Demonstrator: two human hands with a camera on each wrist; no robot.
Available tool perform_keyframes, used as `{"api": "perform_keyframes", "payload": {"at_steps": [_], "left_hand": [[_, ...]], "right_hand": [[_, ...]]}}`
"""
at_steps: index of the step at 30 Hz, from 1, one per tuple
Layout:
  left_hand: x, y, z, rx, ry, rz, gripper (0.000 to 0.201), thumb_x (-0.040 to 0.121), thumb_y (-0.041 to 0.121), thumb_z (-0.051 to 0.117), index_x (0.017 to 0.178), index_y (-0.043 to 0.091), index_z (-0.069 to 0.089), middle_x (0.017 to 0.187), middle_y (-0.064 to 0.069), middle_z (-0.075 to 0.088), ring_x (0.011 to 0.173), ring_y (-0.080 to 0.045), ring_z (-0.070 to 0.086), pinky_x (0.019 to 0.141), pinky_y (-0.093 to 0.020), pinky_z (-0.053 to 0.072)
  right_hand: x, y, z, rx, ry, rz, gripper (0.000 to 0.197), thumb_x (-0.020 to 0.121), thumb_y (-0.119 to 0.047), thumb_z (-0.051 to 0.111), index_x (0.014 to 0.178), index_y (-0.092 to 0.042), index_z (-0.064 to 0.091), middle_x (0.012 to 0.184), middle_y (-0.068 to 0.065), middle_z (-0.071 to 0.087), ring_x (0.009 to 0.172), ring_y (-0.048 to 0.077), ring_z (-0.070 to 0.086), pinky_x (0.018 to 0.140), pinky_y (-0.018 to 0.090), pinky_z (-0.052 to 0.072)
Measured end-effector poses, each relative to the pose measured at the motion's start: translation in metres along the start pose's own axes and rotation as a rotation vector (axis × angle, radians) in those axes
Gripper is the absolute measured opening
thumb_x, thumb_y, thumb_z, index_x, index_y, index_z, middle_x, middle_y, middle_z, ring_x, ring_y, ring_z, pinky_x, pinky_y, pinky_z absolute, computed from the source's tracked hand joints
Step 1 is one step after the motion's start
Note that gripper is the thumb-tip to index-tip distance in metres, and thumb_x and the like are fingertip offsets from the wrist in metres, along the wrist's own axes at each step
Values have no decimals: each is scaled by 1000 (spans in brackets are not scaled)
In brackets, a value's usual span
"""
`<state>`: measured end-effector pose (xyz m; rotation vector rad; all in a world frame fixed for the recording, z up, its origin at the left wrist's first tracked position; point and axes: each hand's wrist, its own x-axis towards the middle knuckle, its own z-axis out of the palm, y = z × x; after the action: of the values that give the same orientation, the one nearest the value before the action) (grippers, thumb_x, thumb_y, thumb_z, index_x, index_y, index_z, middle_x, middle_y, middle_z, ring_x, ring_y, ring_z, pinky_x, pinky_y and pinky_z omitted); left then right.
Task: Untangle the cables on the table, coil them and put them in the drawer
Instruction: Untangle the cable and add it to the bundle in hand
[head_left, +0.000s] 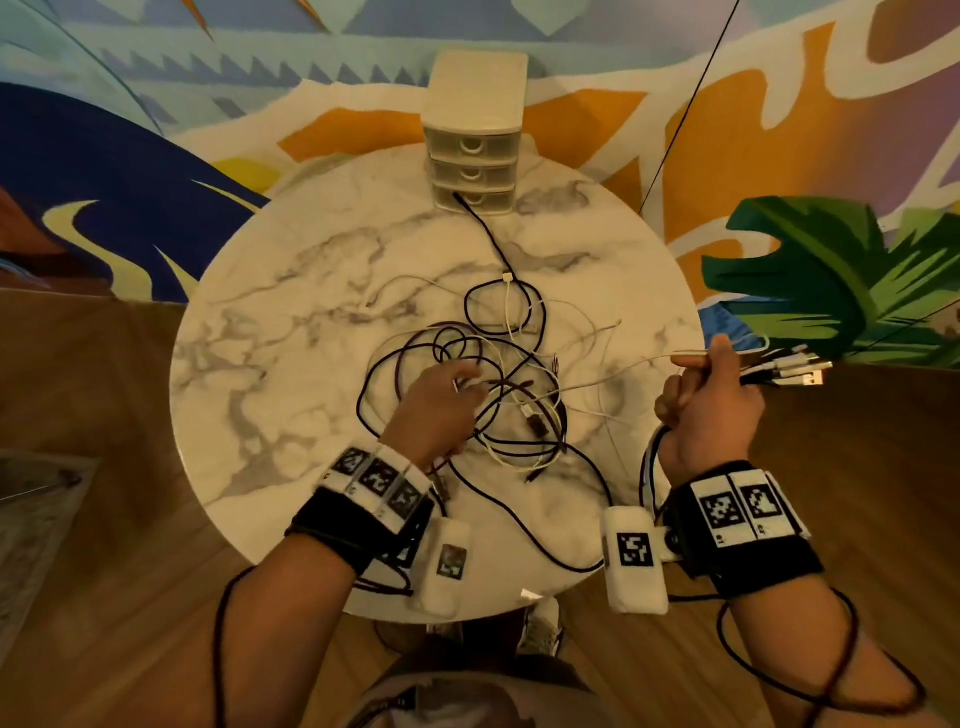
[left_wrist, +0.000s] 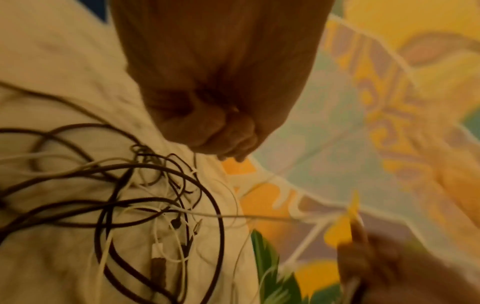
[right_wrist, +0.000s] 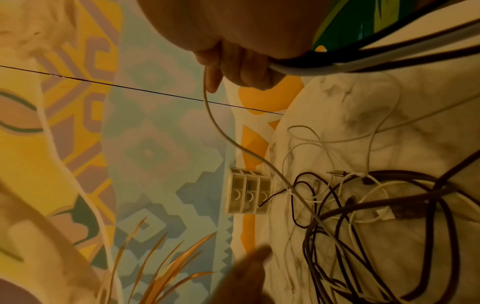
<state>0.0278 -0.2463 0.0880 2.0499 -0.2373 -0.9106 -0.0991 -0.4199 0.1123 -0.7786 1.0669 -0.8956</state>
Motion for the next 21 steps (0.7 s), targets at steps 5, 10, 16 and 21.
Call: {"api": "perform_keyframes", "payload": {"at_steps": [5,10,16,21], "left_hand": [[9,2,46,493,-277,300,24,92,28,56,115,21,58,79,3,57,66,-16,57,58,-24,43],[35,-17,35,616,13,252,34,99,39,37,103,16,63,100,-10,65,93,-30,61,75,-35,47],[14,10,41,857,196,477,34,100,42,30,103,21,58,90,-8,66,83,-31,62,62,-32,39],[5,-6,53,975,136,492,28,100,31,33,107,18,57,91,-6,66,83,-28,64,60,-32,39]], "right_hand": [[-5,1,2,-13,-27,24,41,96,-30,50,62,-6,52,35,-4,29,31,10,27,36,16,20],[-4,4,-9,-21,-40,32,43,98,-39,46,76,-5,63,36,-5,28,32,9,24,37,16,20],[-33,58,-6,-471,-324,111,46,95,-51,43,82,-17,72,44,-4,44,40,10,32,40,22,25],[-30,82,10,-889,-506,-31,34,93,-45,50,69,-23,62,66,-2,58,58,13,48,63,30,38]]}}
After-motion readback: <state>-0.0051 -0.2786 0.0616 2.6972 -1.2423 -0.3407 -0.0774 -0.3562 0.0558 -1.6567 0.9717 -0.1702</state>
